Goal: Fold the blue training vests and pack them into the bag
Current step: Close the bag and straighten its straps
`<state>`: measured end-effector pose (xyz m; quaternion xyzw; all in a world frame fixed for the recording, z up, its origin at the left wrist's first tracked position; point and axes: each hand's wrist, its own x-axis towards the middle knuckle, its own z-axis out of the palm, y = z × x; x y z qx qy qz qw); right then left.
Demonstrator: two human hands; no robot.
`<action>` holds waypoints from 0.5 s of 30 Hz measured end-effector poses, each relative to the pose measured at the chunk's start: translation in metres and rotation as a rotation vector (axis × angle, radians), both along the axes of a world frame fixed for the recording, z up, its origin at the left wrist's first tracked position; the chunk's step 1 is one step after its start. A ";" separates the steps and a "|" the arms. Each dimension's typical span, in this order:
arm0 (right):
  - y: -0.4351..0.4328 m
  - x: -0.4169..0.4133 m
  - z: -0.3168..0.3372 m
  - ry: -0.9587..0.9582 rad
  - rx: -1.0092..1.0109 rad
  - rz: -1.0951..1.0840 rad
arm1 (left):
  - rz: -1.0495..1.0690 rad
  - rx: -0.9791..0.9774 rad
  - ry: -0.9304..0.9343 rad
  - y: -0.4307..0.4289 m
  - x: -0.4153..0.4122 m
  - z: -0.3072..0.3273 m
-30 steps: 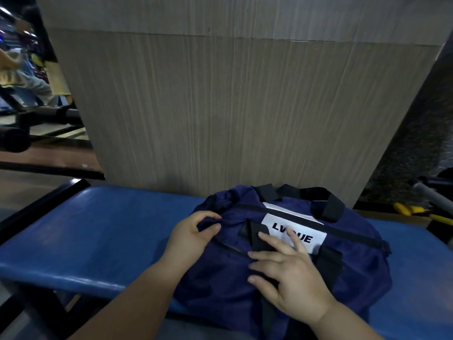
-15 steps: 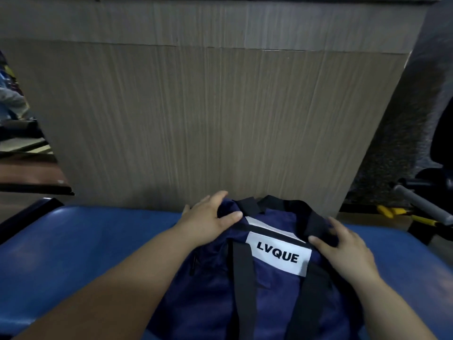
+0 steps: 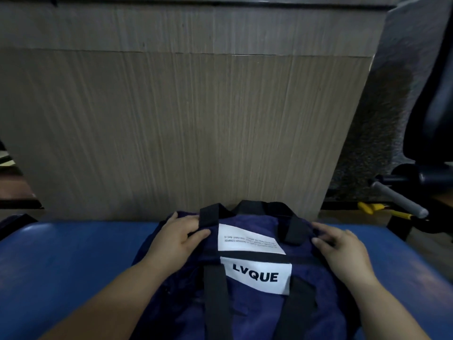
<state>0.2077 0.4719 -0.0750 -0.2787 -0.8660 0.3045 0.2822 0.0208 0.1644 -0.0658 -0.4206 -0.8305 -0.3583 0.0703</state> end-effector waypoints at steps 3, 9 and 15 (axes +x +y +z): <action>0.000 0.014 0.014 0.044 -0.194 0.195 | -0.020 0.134 0.037 -0.013 0.013 -0.008; -0.028 0.028 0.037 0.082 -0.319 0.403 | -0.175 0.072 0.004 -0.023 0.039 -0.005; -0.058 0.020 0.035 0.018 -0.448 0.508 | -0.359 0.063 -0.299 -0.029 0.062 0.011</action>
